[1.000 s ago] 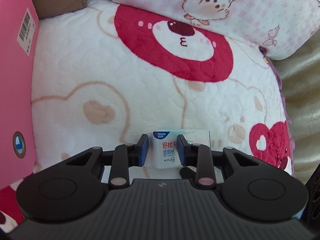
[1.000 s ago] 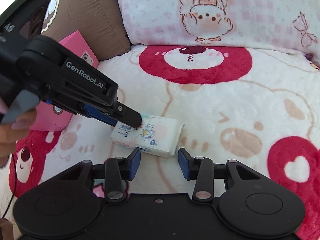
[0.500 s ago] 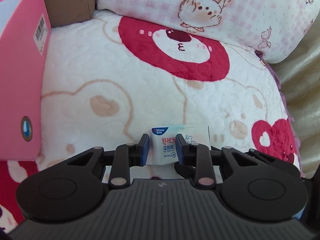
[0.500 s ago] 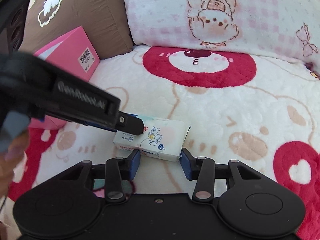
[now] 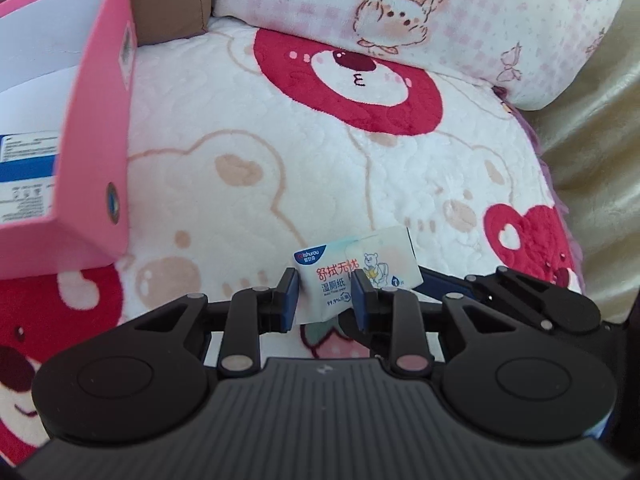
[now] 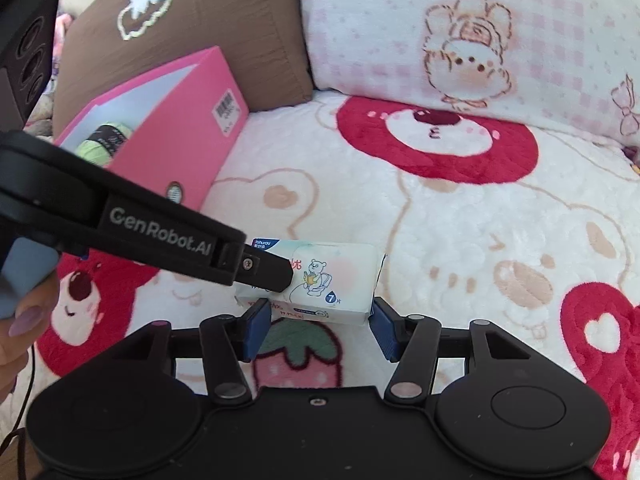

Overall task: Organize objects
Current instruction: 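Lift the white wipes packet with the left gripper toward the pink box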

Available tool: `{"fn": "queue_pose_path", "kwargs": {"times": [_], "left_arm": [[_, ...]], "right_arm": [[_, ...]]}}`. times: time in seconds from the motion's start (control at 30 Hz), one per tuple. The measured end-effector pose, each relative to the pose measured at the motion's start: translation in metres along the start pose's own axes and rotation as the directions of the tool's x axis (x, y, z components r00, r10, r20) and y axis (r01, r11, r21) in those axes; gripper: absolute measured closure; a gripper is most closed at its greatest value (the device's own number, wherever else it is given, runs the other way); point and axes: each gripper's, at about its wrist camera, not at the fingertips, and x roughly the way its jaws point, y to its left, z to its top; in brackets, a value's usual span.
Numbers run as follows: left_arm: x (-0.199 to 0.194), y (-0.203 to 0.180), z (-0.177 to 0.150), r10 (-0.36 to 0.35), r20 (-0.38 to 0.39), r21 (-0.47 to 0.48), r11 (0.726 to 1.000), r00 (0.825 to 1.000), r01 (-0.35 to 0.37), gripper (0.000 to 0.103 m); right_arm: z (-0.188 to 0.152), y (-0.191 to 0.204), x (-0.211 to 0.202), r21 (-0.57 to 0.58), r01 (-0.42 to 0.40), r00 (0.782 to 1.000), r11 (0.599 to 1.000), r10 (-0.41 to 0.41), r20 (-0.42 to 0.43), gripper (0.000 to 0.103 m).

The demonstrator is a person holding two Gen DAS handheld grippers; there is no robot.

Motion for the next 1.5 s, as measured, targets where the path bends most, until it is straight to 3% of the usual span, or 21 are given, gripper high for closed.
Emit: {"fn": "queue_pose_path", "kwargs": {"times": [0.43, 0.63, 1.07, 1.5], "left_arm": [[-0.095, 0.017, -0.015, -0.042, 0.035, -0.004, 0.999, 0.998, 0.042, 0.076], [-0.135, 0.023, -0.030, -0.058, 0.065, -0.030, 0.998, 0.996, 0.060, 0.074], [-0.179, 0.033, -0.050, -0.053, 0.126, -0.015, 0.998, 0.991, 0.055, 0.074], [-0.221, 0.060, -0.059, -0.037, 0.228, -0.038, 0.998, 0.973, 0.047, 0.071]], "right_arm": [[0.017, 0.058, -0.054, -0.106, -0.062, 0.997, 0.992, 0.067, 0.047, 0.038], [0.018, 0.084, -0.069, -0.156, -0.093, 0.995, 0.983, 0.096, 0.011, 0.036], [0.030, 0.126, -0.111, -0.260, -0.061, 0.994, 0.964, 0.083, 0.074, 0.036], [0.045, 0.176, -0.113, -0.323, -0.046, 0.994, 0.945, 0.076, 0.083, 0.036]]}}
